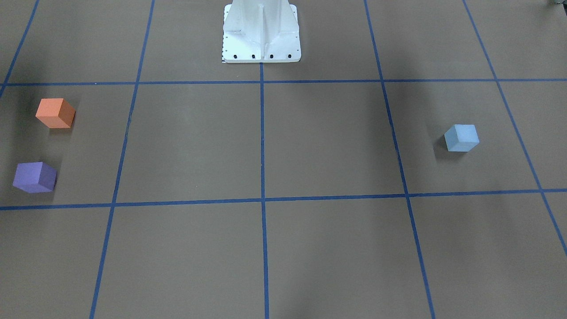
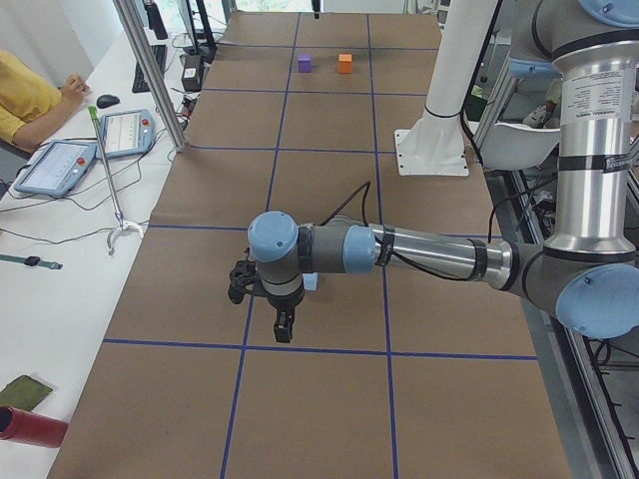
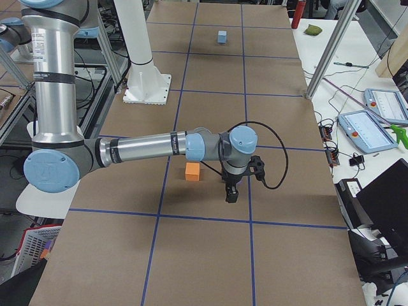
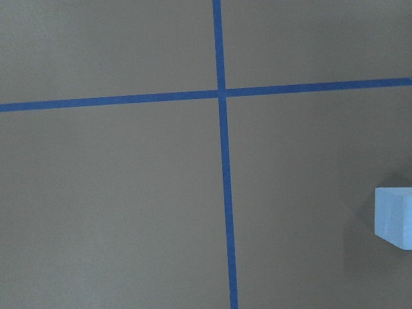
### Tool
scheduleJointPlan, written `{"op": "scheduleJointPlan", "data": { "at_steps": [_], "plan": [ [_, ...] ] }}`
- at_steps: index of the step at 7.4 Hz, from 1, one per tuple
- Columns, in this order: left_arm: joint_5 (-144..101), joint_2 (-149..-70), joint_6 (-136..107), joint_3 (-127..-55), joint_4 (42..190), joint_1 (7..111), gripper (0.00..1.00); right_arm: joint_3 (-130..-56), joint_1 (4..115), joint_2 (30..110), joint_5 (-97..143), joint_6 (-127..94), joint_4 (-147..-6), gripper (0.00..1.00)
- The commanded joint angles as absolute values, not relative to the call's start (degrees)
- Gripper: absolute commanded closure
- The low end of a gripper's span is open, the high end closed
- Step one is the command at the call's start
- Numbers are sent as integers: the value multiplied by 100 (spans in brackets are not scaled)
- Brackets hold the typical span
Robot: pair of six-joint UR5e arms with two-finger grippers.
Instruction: Place blue block between orange and purple blocks
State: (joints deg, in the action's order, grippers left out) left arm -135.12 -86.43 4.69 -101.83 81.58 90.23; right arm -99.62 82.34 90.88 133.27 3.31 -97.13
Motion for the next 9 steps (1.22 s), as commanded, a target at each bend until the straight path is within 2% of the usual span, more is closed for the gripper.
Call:
{"op": "scheduleJointPlan", "data": {
  "at_steps": [1, 3, 6, 9],
  "plan": [
    [-13570, -8648, 439, -10187, 8323, 8878, 0, -9967, 8235, 9123, 13570, 334, -9712, 0],
    [-13772, -8648, 230, -10178, 8769, 8500, 0, -10010, 8235, 9114, 13657, 334, -9712, 0],
    [-13764, -8648, -1770, -10108, 10113, 7124, 0, -10028, 8235, 9106, 13886, 351, -9703, 0],
    [-13344, -8684, -2676, -9905, 11036, 6305, 0, -10037, 8192, 9097, 13913, 360, -9694, 0]
  ]
}}
